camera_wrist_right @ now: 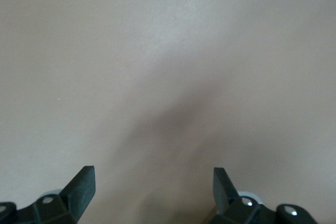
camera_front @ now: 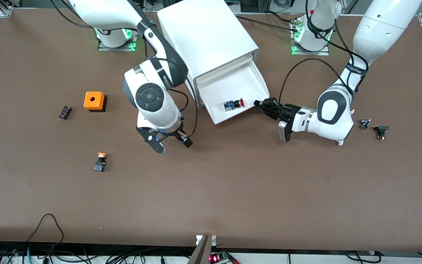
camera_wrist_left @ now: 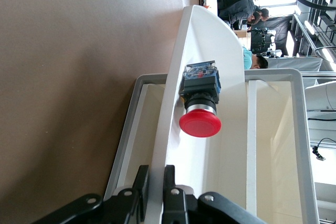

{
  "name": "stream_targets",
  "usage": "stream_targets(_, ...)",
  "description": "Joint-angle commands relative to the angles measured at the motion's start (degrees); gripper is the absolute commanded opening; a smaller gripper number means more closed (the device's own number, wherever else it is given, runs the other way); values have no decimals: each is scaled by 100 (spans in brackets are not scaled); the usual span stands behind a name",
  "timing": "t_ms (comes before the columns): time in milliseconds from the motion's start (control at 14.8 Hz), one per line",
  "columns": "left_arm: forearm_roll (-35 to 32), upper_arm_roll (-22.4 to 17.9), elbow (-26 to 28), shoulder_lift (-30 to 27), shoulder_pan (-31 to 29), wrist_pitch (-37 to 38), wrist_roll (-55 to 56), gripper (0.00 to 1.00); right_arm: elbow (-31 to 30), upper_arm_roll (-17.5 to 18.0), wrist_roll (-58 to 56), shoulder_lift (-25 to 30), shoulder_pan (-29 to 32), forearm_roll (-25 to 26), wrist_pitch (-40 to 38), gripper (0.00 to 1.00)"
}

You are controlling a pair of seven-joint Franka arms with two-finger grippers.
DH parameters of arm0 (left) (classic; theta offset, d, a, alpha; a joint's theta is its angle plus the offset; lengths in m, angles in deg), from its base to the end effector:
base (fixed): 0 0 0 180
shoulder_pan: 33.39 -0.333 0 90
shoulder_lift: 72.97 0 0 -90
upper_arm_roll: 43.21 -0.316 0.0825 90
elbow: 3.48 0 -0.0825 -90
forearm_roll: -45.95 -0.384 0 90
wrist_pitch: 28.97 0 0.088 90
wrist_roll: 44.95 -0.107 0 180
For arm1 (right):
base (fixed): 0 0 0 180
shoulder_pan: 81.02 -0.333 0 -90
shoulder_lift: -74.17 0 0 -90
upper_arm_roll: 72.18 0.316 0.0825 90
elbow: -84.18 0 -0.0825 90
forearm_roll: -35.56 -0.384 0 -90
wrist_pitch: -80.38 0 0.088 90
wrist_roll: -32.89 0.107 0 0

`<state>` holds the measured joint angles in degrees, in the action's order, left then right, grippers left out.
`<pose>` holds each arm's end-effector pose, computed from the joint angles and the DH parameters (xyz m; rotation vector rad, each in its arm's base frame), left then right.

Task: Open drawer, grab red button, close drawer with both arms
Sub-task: 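Grasp the red button with the right gripper while the left gripper lets go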

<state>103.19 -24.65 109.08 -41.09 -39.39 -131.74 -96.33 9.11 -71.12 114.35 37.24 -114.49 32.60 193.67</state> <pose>0.5326 -0.1888 0.2047 1.8820 -0.4726 -0.3213 0.6039 0.4158 0.3639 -2.8203 1.2643 0.0585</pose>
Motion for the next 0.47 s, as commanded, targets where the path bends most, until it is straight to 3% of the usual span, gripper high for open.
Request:
stream_targets(0,-258,-64,-182,117,-23,-94,313,100,369,-27,510,1,-238,-21,-97,99)
stream_targets(270,-346,-81,-270,-234,-164,204,820,100,563,-27,993,-8,-616,-21,-88,99)
stream_targets(405,-939,-72,-620,-436,-173,503,1618,100,590,-27,1274,-43,-835,-21,-71,99)
